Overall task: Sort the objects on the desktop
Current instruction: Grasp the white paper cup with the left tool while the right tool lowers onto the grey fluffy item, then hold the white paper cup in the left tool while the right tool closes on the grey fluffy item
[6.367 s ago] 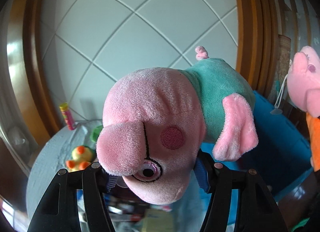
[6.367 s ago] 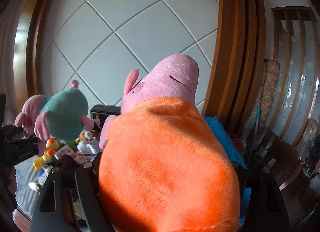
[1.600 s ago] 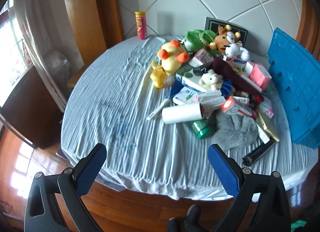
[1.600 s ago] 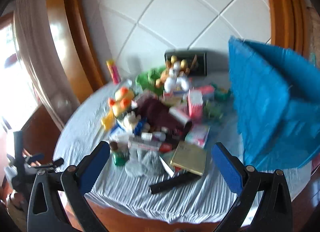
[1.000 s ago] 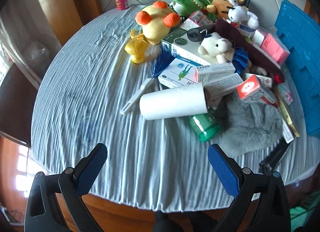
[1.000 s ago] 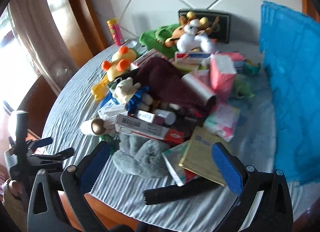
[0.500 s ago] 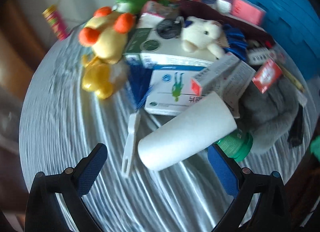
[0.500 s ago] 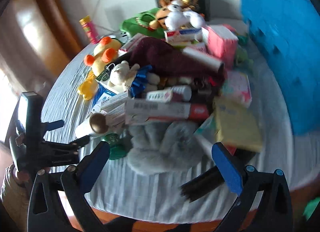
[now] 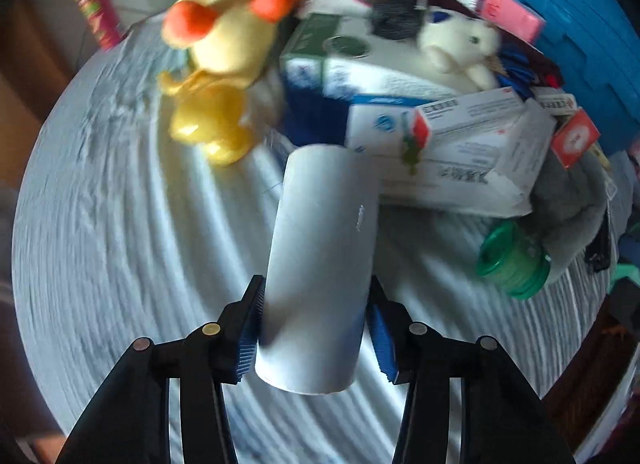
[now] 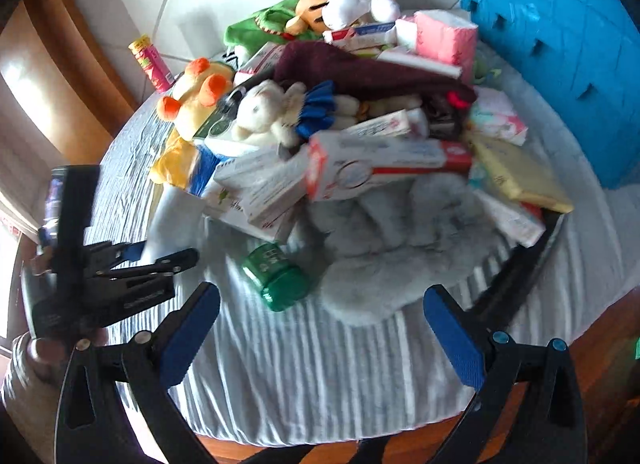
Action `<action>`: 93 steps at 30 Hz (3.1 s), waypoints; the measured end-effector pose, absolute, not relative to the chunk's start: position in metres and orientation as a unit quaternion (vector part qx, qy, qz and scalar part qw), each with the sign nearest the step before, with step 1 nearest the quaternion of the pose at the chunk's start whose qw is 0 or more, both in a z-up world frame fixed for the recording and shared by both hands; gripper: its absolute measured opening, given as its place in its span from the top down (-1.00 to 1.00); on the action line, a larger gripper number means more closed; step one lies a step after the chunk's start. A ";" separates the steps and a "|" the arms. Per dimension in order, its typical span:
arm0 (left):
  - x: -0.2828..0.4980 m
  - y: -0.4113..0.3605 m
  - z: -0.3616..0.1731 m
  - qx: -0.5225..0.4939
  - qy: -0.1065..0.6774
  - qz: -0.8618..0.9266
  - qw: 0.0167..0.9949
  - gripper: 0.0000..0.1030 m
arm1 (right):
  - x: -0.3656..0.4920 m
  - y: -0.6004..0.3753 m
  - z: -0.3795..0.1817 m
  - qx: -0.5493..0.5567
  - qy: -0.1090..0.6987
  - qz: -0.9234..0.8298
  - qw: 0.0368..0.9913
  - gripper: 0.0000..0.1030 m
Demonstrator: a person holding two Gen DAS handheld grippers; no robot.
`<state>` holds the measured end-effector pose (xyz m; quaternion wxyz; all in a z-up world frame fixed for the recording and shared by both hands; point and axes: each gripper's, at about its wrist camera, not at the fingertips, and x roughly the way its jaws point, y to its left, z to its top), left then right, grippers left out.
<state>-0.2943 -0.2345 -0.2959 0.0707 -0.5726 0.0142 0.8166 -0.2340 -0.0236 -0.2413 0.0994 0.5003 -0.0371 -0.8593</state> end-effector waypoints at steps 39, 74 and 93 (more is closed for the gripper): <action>-0.346 -0.254 -0.268 -0.579 -0.026 0.815 0.014 0.12 | -0.282 -0.016 -0.266 0.535 0.055 -0.834 0.120 -0.14; -0.380 -0.263 -0.288 -0.572 -0.025 0.820 0.006 0.06 | -0.267 0.000 -0.242 0.513 0.039 -0.842 0.161 -1.00; -0.331 -0.261 -0.323 -0.563 -0.031 0.826 -0.006 0.11 | -0.308 -0.019 -0.306 0.552 0.118 -0.814 0.139 -0.58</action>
